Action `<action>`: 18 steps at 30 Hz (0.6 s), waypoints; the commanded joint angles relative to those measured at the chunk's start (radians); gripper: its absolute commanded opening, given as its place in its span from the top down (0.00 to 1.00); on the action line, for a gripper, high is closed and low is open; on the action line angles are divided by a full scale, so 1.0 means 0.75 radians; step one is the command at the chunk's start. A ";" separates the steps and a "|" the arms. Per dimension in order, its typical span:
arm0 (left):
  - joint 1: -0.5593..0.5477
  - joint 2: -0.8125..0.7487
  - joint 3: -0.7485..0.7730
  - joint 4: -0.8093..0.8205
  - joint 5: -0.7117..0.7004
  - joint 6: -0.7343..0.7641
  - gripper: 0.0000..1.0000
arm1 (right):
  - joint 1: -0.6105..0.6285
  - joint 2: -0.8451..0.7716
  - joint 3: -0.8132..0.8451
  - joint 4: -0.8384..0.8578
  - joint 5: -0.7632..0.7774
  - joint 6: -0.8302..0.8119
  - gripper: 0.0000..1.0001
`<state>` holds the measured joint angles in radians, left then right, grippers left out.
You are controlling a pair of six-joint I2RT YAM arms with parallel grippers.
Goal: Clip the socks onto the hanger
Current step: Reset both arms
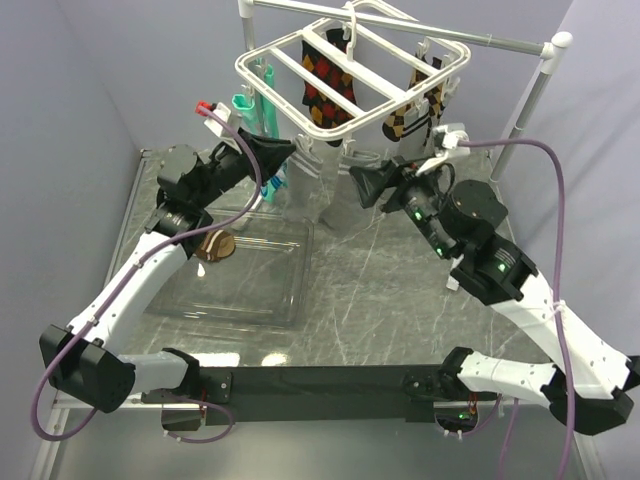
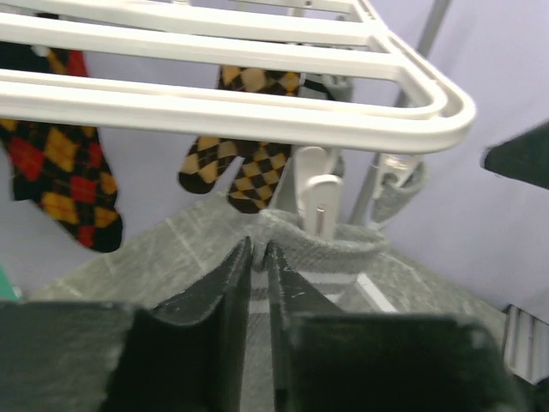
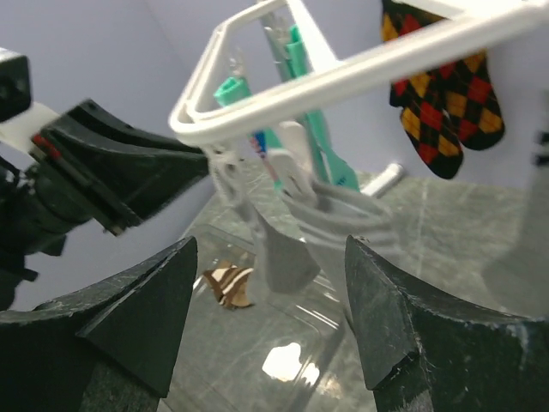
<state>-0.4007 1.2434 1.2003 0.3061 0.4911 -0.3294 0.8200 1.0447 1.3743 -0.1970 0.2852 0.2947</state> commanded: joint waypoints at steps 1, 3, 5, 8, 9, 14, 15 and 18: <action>-0.002 0.005 0.089 -0.107 -0.092 0.030 0.77 | -0.003 -0.114 -0.047 -0.060 0.113 0.018 0.24; -0.002 -0.005 0.087 -0.116 -0.098 0.034 0.59 | -0.003 -0.165 -0.057 -0.095 0.174 0.020 0.24; -0.002 -0.030 0.083 -0.144 -0.119 0.044 0.47 | -0.001 -0.200 -0.073 -0.132 0.213 0.018 0.23; -0.002 -0.054 0.095 -0.264 -0.249 0.057 0.35 | -0.003 -0.276 -0.120 -0.136 0.231 0.020 0.23; 0.000 -0.054 0.128 -0.318 -0.294 0.057 0.32 | -0.003 -0.298 -0.124 -0.164 0.235 0.020 0.22; 0.062 -0.050 0.183 -0.623 -0.454 -0.017 0.14 | -0.003 -0.333 -0.129 -0.312 0.254 0.077 0.21; 0.076 -0.069 0.167 -0.629 -0.458 -0.039 0.13 | -0.003 -0.362 -0.149 -0.312 0.250 0.078 0.21; 0.123 -0.150 0.014 -0.574 -0.514 -0.111 0.12 | -0.003 -0.452 -0.332 -0.247 0.215 0.088 0.18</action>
<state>-0.3378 1.2015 1.2728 -0.0879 0.1875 -0.3527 0.8200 0.7464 1.2205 -0.3656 0.4454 0.3370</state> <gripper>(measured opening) 0.877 0.816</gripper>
